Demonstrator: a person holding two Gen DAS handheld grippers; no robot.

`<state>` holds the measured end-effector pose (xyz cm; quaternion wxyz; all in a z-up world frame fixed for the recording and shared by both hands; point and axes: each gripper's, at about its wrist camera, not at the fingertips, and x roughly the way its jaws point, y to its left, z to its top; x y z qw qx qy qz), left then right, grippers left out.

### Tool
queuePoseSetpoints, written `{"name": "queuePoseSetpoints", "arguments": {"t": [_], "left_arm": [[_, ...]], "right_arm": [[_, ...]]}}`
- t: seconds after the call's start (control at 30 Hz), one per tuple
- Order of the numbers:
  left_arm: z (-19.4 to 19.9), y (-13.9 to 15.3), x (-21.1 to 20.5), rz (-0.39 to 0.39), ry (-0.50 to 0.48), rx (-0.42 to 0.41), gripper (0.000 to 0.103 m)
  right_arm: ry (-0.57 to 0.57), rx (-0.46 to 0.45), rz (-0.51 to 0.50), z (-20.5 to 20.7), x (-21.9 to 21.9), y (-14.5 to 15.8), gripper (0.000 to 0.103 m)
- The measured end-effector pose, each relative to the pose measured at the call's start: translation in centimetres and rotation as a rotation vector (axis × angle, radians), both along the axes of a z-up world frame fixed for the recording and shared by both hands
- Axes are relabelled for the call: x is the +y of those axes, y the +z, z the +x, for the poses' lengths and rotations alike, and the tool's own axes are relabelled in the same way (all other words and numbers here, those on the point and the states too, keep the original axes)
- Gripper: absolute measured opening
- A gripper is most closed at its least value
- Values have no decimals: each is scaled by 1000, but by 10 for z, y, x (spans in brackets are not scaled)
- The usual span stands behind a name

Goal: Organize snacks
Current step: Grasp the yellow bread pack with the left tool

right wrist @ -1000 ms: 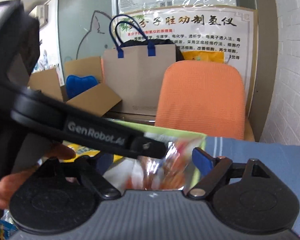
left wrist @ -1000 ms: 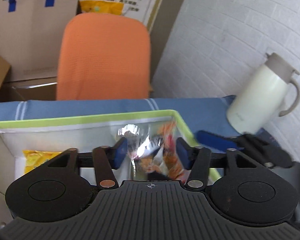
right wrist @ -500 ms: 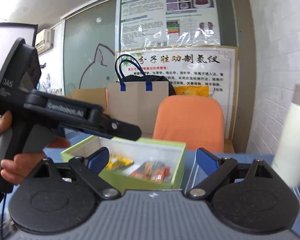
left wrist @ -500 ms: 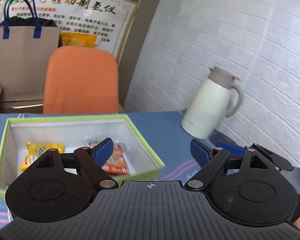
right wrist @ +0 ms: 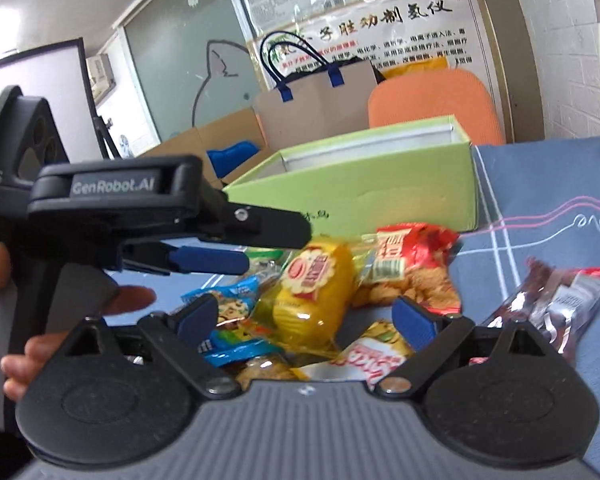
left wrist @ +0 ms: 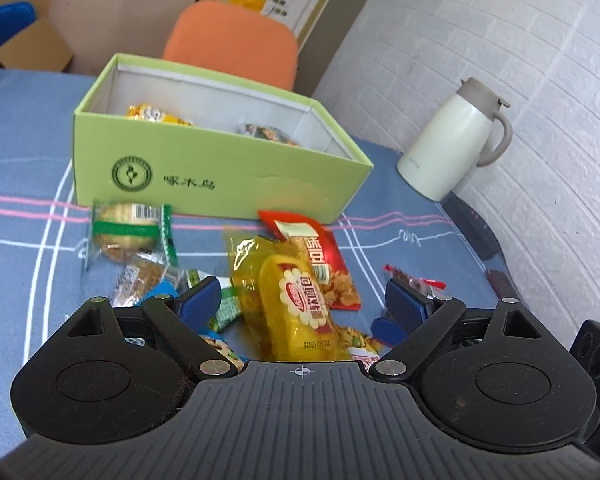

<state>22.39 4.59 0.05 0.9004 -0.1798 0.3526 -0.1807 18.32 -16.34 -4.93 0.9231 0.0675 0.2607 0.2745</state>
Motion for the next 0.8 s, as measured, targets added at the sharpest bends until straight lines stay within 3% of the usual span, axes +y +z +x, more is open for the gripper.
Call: {"name": "queuePoseSetpoints", "arguments": {"t": [0.33,0.6,0.67,0.7,0.8], "left_arm": [[17,-11,-12,120,17,23,75],[23,-26,-7,95,-18,53,54],[21,-25,-6,85,-31,42,41],[19,-24,-5,76,-44,37,32],[15,-22,0,35,-61,41,24]], "right_arm": [[9,5,-70,22,20,-11,93],[23,31,-82,29,24,-16,93],[46,47,-61,27,25,-14,66],[42,54,-50,26,25,-13,66],[31,28,-95,20,33,-3,62]]}}
